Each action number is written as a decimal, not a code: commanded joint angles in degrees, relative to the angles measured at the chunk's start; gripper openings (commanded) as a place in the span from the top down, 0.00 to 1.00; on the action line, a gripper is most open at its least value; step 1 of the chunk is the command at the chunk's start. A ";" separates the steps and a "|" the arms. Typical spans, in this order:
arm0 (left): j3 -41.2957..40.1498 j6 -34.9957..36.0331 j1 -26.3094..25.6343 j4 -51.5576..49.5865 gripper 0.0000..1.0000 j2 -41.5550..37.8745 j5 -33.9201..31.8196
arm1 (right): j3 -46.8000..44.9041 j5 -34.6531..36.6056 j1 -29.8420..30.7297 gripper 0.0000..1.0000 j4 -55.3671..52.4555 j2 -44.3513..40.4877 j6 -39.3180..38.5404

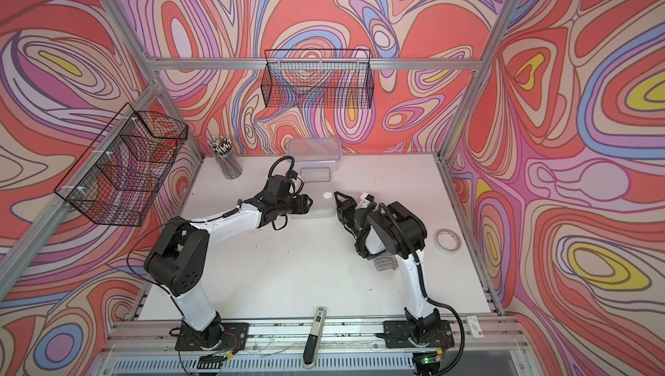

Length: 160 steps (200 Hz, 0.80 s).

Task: Wipe the insides of the lunch boxes
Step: Open the fastener of the lunch box.

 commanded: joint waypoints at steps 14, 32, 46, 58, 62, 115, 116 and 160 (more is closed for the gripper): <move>-3.82 -3.27 -1.78 -8.62 0.43 2.65 1.55 | 2.00 0.57 1.36 0.51 3.34 0.72 2.47; -4.27 -3.89 -2.16 -8.31 0.44 2.66 1.46 | 2.51 0.65 1.49 0.55 3.29 1.09 3.81; -5.05 -4.48 -2.66 -7.22 0.44 2.44 1.55 | 2.48 1.33 1.66 0.57 3.28 1.02 4.49; -5.34 -4.90 -2.92 -6.57 0.44 2.50 1.79 | 2.23 1.90 1.74 0.58 3.34 0.67 4.62; -5.42 -5.05 -3.01 -6.47 0.45 2.53 1.94 | 2.13 2.02 1.75 0.58 3.35 0.56 4.66; -5.42 -5.33 -3.40 -6.47 0.45 4.00 2.00 | 2.78 2.56 1.84 0.63 3.34 0.83 5.74; -5.42 -5.33 -3.43 -6.47 0.45 4.01 1.99 | 2.79 2.57 1.84 0.63 3.34 0.82 5.74; -5.35 -5.24 -3.46 -6.98 0.46 4.69 1.55 | 2.23 3.46 1.93 0.70 3.33 0.55 5.81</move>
